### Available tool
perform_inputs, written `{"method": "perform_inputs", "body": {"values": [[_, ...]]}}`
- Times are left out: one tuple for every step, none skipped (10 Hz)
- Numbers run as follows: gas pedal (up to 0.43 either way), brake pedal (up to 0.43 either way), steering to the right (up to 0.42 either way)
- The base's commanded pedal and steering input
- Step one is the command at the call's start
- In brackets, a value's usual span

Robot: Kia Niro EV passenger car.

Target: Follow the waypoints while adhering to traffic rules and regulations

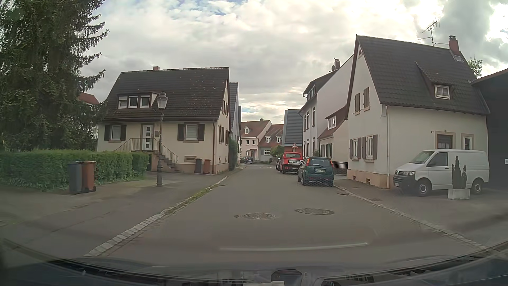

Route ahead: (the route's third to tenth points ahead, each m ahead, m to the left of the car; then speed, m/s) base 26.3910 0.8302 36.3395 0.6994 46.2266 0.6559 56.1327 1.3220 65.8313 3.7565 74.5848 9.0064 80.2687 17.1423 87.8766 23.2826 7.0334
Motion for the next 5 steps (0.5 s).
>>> {"method": "perform_inputs", "body": {"values": [[0.087,0.000,0.001],[0.087,0.000,0.001],[0.087,0.000,0.001],[0.079,0.000,0.002],[0.079,0.000,0.004]]}}
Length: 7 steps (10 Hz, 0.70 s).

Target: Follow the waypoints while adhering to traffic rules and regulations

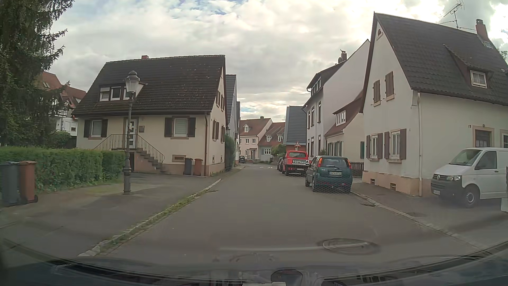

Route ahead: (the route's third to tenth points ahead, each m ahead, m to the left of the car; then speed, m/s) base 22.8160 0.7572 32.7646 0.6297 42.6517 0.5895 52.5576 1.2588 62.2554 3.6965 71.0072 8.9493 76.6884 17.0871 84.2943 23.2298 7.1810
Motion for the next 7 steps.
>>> {"method": "perform_inputs", "body": {"values": [[0.067,0.000,0.004],[0.067,0.000,0.004],[0.067,0.000,0.004],[0.067,0.000,0.004],[0.067,0.000,0.004],[0.059,0.000,0.004],[0.059,0.000,0.003]]}}
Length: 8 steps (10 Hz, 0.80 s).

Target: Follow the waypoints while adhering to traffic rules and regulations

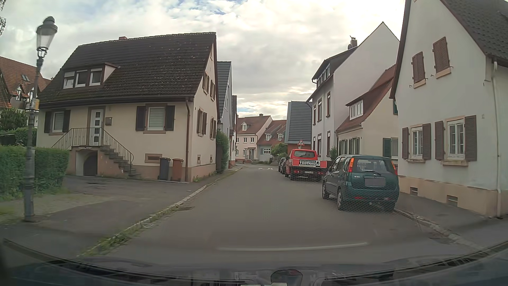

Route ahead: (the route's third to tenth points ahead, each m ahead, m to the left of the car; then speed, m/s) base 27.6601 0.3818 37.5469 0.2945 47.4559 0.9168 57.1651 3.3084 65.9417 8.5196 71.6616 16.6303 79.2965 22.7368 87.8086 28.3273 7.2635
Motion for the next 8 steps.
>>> {"method": "perform_inputs", "body": {"values": [[0.059,0.000,0.003],[0.059,0.000,0.003],[0.059,0.000,0.001],[0.059,0.000,-0.001],[0.059,0.000,-0.001],[0.059,0.000,-0.001],[0.059,0.000,-0.001],[0.059,0.000,-0.001]]}}
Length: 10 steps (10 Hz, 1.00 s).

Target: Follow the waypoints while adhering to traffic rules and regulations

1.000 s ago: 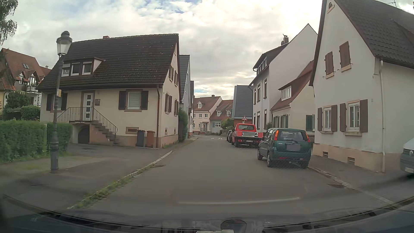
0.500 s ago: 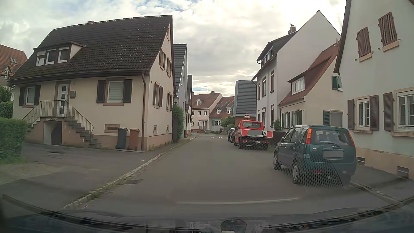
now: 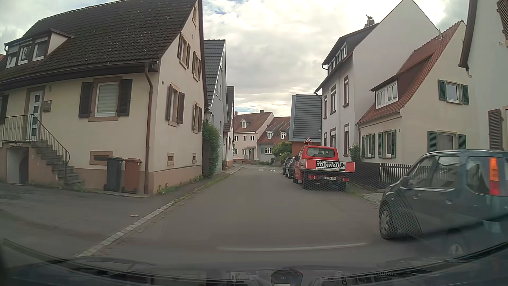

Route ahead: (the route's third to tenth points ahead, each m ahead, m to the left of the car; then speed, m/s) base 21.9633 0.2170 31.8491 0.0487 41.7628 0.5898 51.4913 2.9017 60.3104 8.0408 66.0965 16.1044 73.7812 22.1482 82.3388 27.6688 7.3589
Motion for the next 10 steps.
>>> {"method": "perform_inputs", "body": {"values": [[0.059,0.000,-0.001],[0.059,0.000,-0.001],[0.059,0.000,-0.001],[0.059,0.000,-0.001],[0.047,0.000,-0.001],[0.047,0.000,-0.001],[0.039,0.000,-0.001],[0.039,0.000,-0.001],[0.039,0.000,-0.001],[0.039,0.000,-0.001]]}}
